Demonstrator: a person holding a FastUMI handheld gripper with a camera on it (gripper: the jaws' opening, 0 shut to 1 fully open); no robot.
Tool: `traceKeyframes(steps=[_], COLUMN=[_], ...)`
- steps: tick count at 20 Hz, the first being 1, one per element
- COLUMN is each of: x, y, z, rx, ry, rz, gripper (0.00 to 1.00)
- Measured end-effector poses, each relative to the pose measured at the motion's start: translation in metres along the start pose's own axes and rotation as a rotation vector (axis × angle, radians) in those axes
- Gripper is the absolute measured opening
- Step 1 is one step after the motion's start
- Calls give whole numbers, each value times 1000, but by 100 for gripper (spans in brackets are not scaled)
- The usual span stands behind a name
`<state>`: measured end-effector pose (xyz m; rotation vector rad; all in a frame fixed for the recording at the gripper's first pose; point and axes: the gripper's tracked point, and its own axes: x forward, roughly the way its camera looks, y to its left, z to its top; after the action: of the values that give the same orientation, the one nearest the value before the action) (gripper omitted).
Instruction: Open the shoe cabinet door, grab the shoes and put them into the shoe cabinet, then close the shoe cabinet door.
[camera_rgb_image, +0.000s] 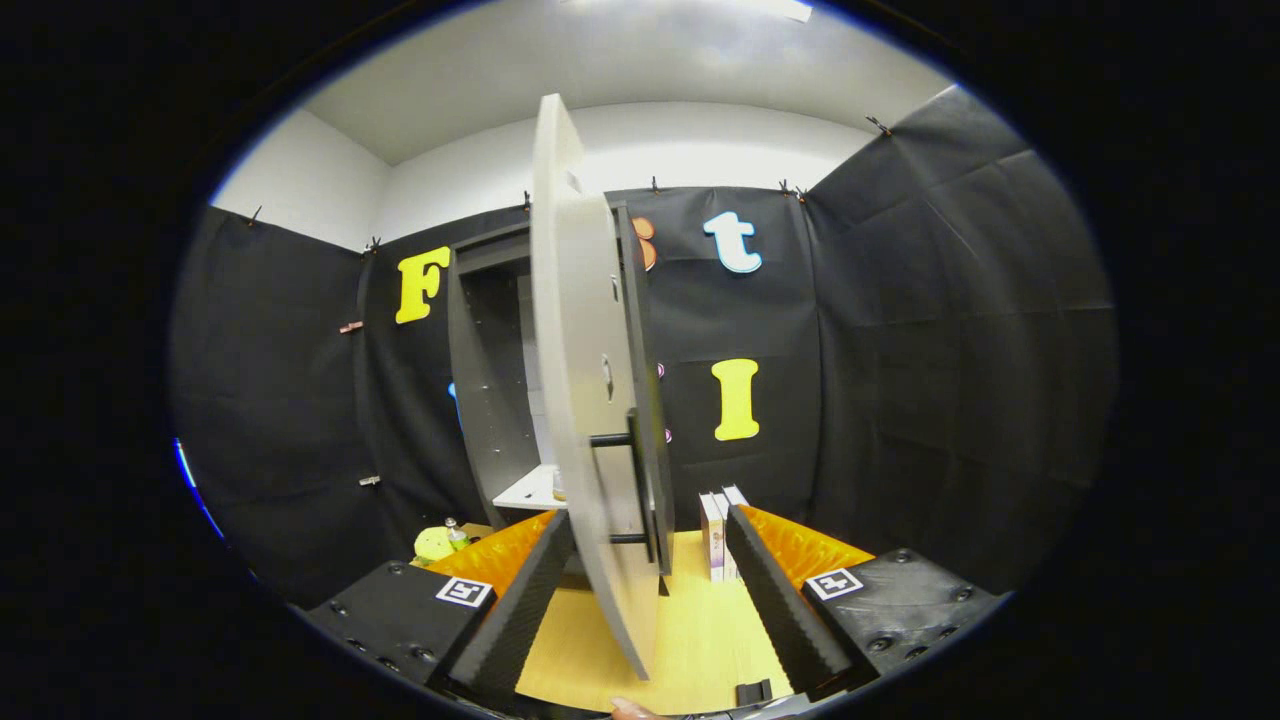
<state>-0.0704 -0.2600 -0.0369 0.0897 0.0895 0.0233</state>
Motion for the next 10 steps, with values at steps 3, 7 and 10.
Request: traceKeyframes(steps=[3,7,10], x=[24,53,63], y=[-10,-10,-2], z=[-1,-11,-11], rx=[12,23,15], ry=[-3,35,41], rz=[40,102,138], gripper=[98,98,98])
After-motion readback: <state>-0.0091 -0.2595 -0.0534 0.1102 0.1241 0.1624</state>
